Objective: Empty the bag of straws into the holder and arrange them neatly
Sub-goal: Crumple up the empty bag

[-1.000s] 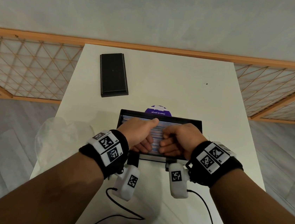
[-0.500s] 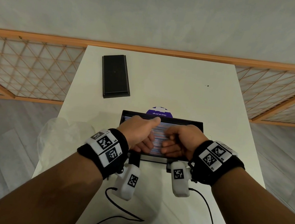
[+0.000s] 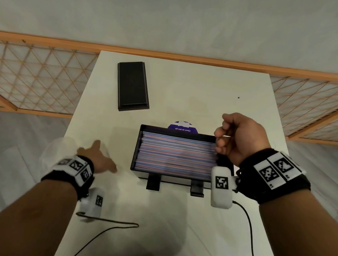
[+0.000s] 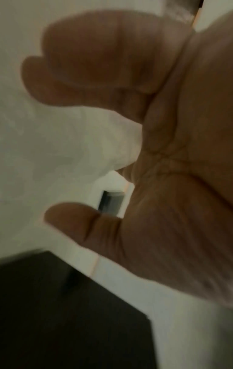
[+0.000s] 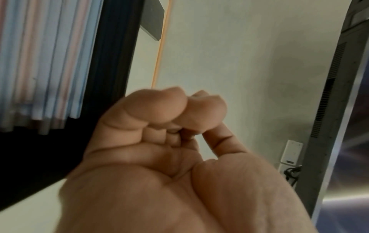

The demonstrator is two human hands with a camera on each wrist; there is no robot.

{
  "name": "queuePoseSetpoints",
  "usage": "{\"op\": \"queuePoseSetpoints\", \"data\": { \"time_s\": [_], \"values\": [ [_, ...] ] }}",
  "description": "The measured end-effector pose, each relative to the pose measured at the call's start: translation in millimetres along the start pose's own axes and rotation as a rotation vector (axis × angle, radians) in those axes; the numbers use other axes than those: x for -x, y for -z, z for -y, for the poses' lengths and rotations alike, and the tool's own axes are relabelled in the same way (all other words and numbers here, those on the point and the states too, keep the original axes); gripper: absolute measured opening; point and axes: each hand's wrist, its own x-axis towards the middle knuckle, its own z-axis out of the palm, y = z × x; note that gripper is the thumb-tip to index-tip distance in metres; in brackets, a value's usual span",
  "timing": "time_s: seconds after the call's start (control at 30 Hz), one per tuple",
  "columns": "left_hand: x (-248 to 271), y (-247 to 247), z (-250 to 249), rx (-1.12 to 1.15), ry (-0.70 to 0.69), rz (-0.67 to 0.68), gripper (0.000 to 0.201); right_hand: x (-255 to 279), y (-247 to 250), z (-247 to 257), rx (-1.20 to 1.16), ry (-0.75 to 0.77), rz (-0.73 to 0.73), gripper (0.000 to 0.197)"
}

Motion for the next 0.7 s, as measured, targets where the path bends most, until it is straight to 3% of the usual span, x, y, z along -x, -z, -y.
{"op": "queuePoseSetpoints", "data": {
  "time_s": [0.03, 0.1, 0.27, 0.33, 0.43, 0.47, 0.6, 0.67, 0.7],
  "values": [
    [-1.8, -13.8, 3.2, -0.073, -0.014, 0.034, 0.121, 1.1, -0.4, 0.9, 0.01, 0.017, -0.003, 0.029],
    [-2.8, -35.1, 8.3, -0.149, -0.073, 0.011, 0.101, 3.6, -1.8, 0.8, 0.034, 0.037, -0.005, 0.028],
    [-1.5, -40.2, 2.8, -0.175, -0.207, -0.249, 0.033, 10.0, -9.6, -6.2, 0.165, 0.13, 0.01, 0.028],
    [9.5, -24.6, -12.6, -0.162, -0.259, -0.348, 0.03, 11.9, -12.1, -10.5, 0.291, 0.212, 0.018, 0.024],
    [37.4, 10.4, -40.6, 0.085, -0.363, -0.534, 0.034, 15.3, -16.6, -18.6, 0.597, 0.387, 0.028, 0.008],
    [48.9, 23.1, -49.5, 0.194, -0.396, -0.606, 0.035, 17.2, -20.5, -21.0, 0.685, 0.447, 0.032, 0.012],
    [99.3, 61.7, -84.5, 0.628, -0.668, -0.773, 0.036, 32.3, -36.0, -26.1, 0.822, 0.65, 0.129, 0.073],
    [123.0, 67.3, -101.8, 0.924, -0.793, -0.66, 0.036, 41.0, -46.6, -26.2, 0.817, 0.735, 0.212, 0.097],
    [134.6, 66.4, -109.6, 1.07, -0.837, -0.503, 0.034, 42.9, -51.4, -27.1, 0.774, 0.765, 0.277, 0.103]
  ]
}}
